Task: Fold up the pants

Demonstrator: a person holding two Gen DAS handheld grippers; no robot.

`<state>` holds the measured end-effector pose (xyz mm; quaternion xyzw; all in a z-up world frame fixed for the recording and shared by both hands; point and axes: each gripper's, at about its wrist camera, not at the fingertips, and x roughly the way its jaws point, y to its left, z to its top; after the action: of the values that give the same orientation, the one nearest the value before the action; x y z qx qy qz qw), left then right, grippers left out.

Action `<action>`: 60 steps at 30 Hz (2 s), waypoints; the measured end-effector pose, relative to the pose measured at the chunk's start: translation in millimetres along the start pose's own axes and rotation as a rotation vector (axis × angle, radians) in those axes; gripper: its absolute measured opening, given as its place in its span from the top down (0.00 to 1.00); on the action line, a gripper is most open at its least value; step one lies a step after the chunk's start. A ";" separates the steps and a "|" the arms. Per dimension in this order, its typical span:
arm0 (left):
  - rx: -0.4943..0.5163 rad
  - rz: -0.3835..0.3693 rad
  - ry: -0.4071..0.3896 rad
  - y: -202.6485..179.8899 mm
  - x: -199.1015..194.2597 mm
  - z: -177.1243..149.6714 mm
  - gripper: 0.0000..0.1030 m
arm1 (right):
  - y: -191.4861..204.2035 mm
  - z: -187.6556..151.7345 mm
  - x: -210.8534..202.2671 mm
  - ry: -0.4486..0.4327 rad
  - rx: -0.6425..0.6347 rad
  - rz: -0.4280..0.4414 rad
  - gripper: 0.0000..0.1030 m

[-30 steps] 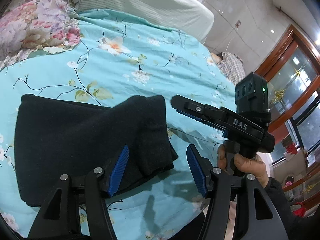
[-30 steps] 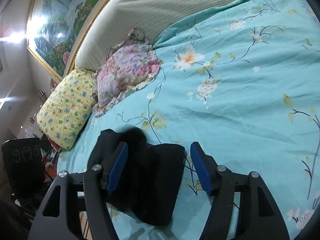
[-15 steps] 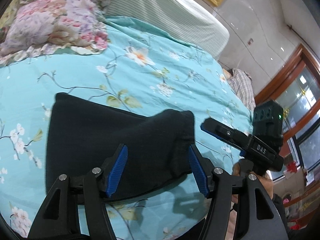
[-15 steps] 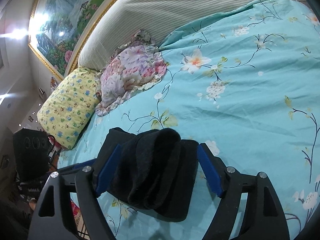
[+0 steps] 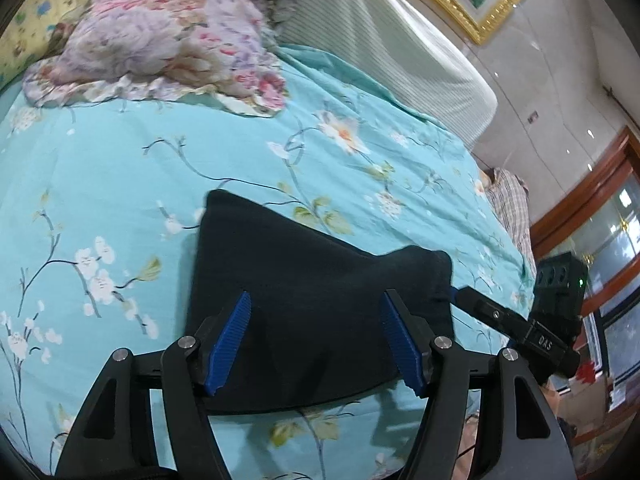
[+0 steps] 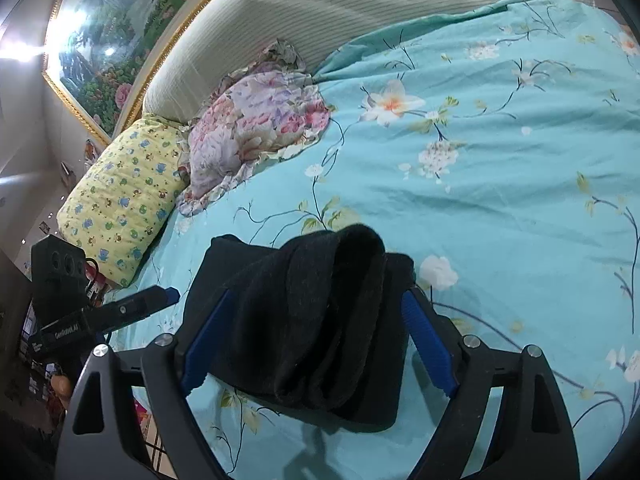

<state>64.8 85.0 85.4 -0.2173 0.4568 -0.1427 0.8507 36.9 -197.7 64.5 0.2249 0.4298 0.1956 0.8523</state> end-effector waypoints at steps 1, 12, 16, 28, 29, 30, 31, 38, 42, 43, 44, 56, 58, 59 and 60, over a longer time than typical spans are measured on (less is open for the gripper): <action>-0.008 0.002 0.000 4.3 -0.5 0.5 0.33 | 0.5 -1.1 0.9 0.004 0.003 -0.007 0.17; -0.080 0.017 0.041 40.8 11.4 0.8 0.31 | 2.3 -13.4 12.6 0.039 0.037 -0.046 0.16; -0.093 0.019 0.065 47.9 20.4 -0.6 0.31 | -0.1 -16.3 15.6 0.045 0.053 -0.053 0.16; -0.127 0.040 0.123 64.9 50.2 -5.2 0.29 | -18.4 -30.0 28.1 0.068 0.109 -0.056 0.16; -0.130 0.041 0.127 66.4 52.0 -5.4 0.28 | -19.8 -31.2 28.3 0.067 0.108 -0.054 0.16; -0.132 0.042 0.131 68.2 54.5 -6.0 0.28 | -19.3 -31.6 28.6 0.067 0.105 -0.057 0.17; -0.134 0.043 0.134 69.6 56.5 -6.5 0.28 | -19.8 -32.2 29.1 0.068 0.100 -0.059 0.18; -0.135 0.037 0.138 72.1 64.7 -3.8 0.31 | -21.3 -34.1 33.5 0.077 0.101 -0.034 0.24; -0.145 0.001 0.152 73.9 68.7 -2.7 0.45 | -21.9 -33.1 34.7 0.081 0.101 -0.029 0.27; -0.143 -0.004 0.153 72.7 69.4 -2.3 0.46 | -22.1 -32.8 35.1 0.082 0.100 -0.029 0.28; -0.137 0.002 0.150 70.9 69.6 -2.0 0.46 | -22.5 -32.8 35.6 0.084 0.099 -0.029 0.29; -0.072 0.002 0.104 52.4 49.9 -0.7 0.70 | -7.3 -31.5 31.5 0.070 0.062 -0.021 0.56; -0.073 -0.002 0.093 50.8 43.7 0.7 0.70 | -2.9 -27.8 28.9 0.062 0.055 -0.012 0.58; -0.074 -0.004 0.089 51.3 41.3 1.1 0.71 | -0.5 -26.0 27.7 0.058 0.048 -0.008 0.58; -0.076 -0.008 0.083 51.0 37.5 2.4 0.72 | 3.2 -24.2 26.0 0.053 0.040 -0.002 0.59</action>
<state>89.4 113.1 34.3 -0.2452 0.4962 -0.1375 0.8215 31.0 -176.1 36.7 0.2360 0.4562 0.1919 0.8363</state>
